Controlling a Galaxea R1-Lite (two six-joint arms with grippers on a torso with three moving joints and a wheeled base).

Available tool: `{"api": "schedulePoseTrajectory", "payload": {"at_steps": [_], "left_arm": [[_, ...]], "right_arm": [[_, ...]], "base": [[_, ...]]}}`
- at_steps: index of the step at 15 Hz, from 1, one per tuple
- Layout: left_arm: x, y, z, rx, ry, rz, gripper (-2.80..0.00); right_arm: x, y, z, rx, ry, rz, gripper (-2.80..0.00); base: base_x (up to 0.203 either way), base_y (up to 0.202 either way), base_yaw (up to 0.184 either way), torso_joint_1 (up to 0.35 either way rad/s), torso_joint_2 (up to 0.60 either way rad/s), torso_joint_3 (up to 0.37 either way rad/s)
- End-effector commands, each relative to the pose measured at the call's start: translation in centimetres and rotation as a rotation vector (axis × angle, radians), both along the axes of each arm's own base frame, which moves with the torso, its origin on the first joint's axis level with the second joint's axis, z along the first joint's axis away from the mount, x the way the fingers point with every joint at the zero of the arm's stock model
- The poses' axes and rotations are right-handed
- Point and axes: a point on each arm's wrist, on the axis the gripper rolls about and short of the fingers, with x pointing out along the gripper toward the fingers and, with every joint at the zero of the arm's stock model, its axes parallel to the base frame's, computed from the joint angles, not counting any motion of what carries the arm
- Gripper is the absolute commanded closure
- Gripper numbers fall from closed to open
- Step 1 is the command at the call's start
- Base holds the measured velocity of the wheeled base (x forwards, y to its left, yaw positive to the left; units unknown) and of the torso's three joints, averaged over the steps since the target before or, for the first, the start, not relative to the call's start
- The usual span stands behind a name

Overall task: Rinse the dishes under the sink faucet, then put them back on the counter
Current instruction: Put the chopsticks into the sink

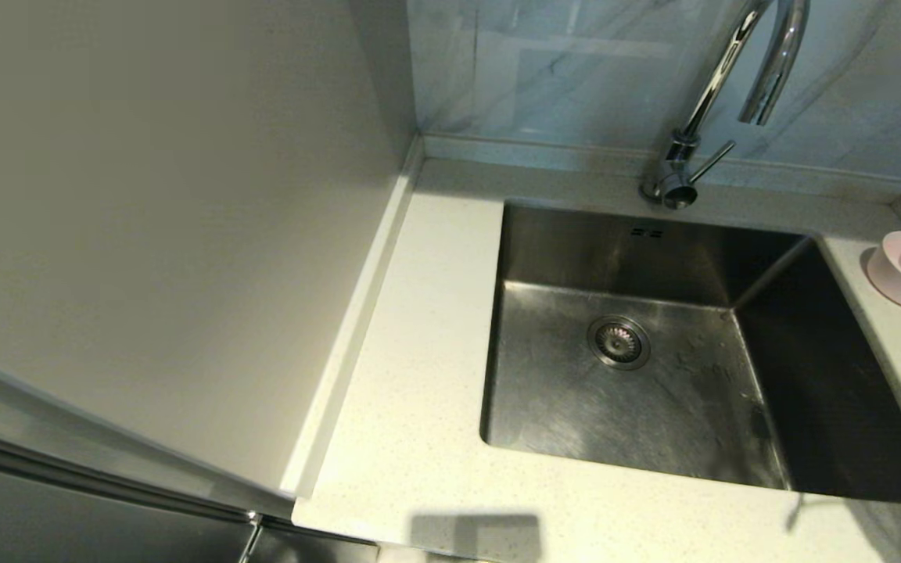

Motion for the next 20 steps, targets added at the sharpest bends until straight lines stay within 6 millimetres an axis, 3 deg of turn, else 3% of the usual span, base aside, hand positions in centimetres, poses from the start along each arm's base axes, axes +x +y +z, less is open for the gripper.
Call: {"api": "schedulePoseTrajectory", "payload": {"at_steps": [1,4,6,9,13,20], "left_arm": [[0.0,0.0,0.0,0.0,-0.003,0.001,0.0],[0.0,0.0,0.0,0.0,-0.003,0.001,0.0],[0.0,0.0,0.0,0.0,-0.003,0.001,0.0],[0.0,0.0,0.0,0.0,-0.003,0.001,0.0],[0.0,0.0,0.0,0.0,-0.003,0.001,0.0],[0.0,0.0,0.0,0.0,-0.003,0.001,0.0]], "right_arm": [[2.5,-0.2,-1.2,0.01,0.094,-0.006,-2.8],[3.3,-0.3,-1.7,0.087,0.16,0.022,-2.8],[3.9,-0.2,-0.8,0.216,0.202,0.033,-2.8],[6.8,-1.4,-1.5,0.368,0.285,-0.047,-2.8],[10.2,-4.5,-2.5,0.228,0.175,-0.219,-2.8],[9.7,-8.3,-1.6,0.027,0.137,-0.326,-2.8]], "base": [[0.0,0.0,0.0,0.0,0.0,0.0],[0.0,0.0,0.0,0.0,0.0,0.0],[0.0,0.0,0.0,0.0,0.0,0.0],[0.0,0.0,0.0,0.0,0.0,0.0],[0.0,0.0,0.0,0.0,0.0,0.0],[0.0,0.0,0.0,0.0,0.0,0.0]]}}
